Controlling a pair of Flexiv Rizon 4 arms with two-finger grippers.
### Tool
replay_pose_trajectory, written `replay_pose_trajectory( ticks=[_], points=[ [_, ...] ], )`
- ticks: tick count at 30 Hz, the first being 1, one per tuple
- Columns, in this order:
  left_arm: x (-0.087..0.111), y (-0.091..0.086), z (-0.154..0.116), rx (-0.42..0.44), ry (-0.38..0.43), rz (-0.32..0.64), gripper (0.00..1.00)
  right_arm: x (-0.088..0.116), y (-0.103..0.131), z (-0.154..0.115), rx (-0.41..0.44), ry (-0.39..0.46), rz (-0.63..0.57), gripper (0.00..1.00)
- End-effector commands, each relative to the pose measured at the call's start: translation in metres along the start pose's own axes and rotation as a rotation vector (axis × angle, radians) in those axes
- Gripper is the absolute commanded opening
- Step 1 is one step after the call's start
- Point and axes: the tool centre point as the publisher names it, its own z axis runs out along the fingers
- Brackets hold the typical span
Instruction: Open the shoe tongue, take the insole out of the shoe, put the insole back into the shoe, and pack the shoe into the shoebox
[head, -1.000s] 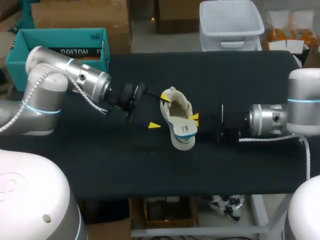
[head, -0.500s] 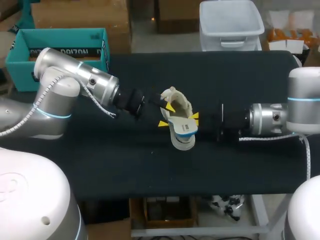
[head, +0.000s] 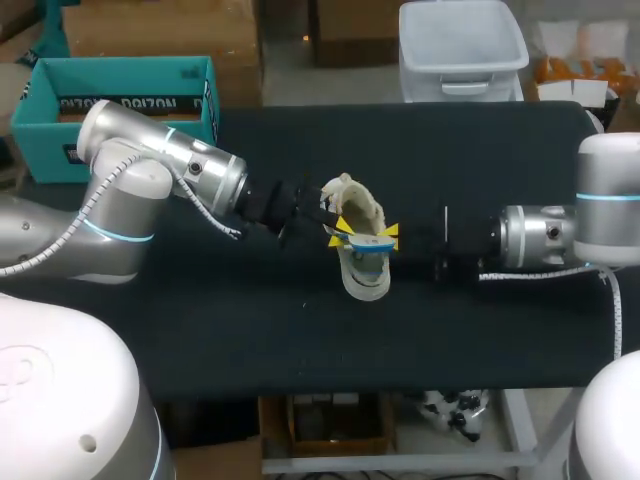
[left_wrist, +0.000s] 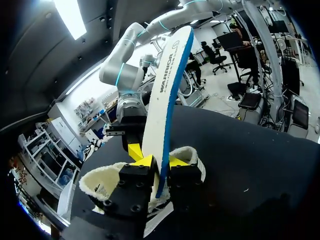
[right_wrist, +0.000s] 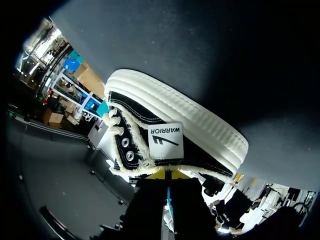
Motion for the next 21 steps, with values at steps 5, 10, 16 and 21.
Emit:
replay_pose_trajectory(
  ticks=[5,10,16,21],
  points=[
    [-0.0033,0.0068,0.0035,-0.021,0.025,0.005,0.00,-0.0004,0.0001,0.0001,0.005,-0.007,0.004,0.00],
    [-0.0053,0.0083,0.0026,-0.039,0.039,0.015,0.00,-0.0020,-0.0042,-0.0006,-0.006,-0.034,0.011,0.36],
    [-0.0076,0.0112,0.0023,-0.064,0.057,0.028,0.00,-0.0018,-0.0079,-0.0018,-0.015,-0.048,0.010,0.33],
    [-0.0086,0.0108,-0.0006,-0.070,0.057,0.032,0.00,-0.0036,-0.0072,-0.0017,-0.017,-0.050,0.007,0.00]
  ],
)
